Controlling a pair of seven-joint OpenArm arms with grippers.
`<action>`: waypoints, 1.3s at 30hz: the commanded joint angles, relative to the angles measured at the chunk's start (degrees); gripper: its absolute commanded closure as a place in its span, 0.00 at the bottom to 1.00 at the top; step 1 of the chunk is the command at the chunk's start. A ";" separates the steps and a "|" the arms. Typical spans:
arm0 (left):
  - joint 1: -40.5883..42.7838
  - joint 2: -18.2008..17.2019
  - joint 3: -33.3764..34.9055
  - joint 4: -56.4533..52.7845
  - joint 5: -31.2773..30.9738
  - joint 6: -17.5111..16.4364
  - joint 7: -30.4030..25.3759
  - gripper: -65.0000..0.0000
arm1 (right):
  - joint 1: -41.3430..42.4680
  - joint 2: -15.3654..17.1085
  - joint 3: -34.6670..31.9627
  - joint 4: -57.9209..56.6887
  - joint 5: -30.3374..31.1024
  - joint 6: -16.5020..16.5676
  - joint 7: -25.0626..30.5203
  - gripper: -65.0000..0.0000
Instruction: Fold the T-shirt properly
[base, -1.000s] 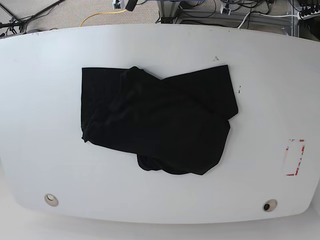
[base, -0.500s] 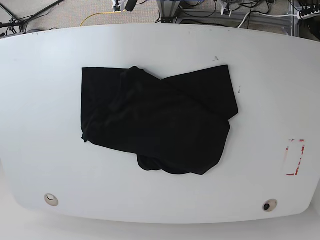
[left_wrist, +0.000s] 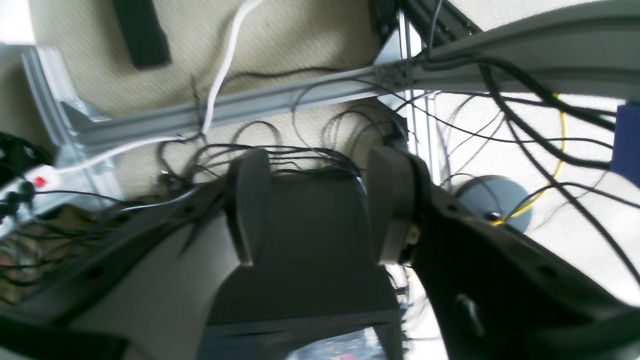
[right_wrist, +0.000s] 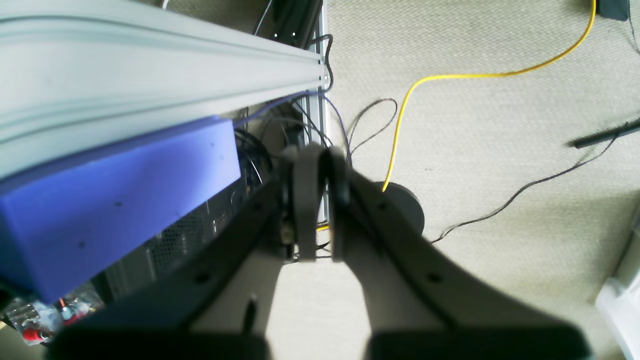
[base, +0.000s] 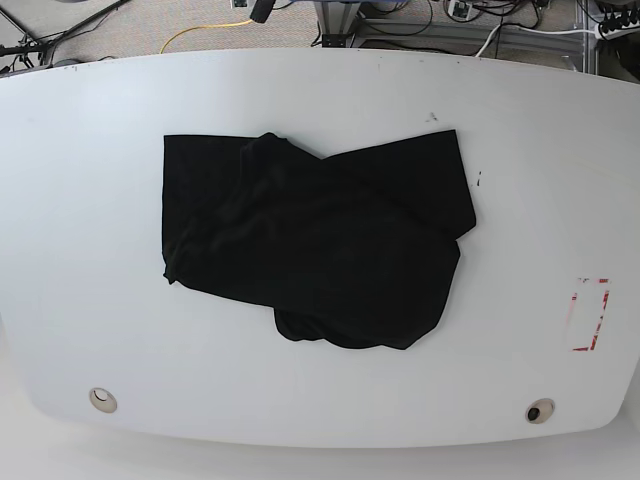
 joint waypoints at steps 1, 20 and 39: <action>4.23 -0.97 -0.11 6.00 -0.11 0.29 -0.51 0.56 | -3.27 -0.30 0.09 4.15 0.18 0.43 0.71 0.96; 31.66 -4.04 -5.03 45.47 -0.20 0.38 -0.51 0.56 | -24.72 -1.53 -3.16 31.58 2.38 0.61 0.80 0.96; 43.58 -5.19 -6.00 73.96 -0.29 0.55 -0.51 0.55 | -34.48 -1.36 -4.22 60.50 9.68 0.52 -3.86 0.96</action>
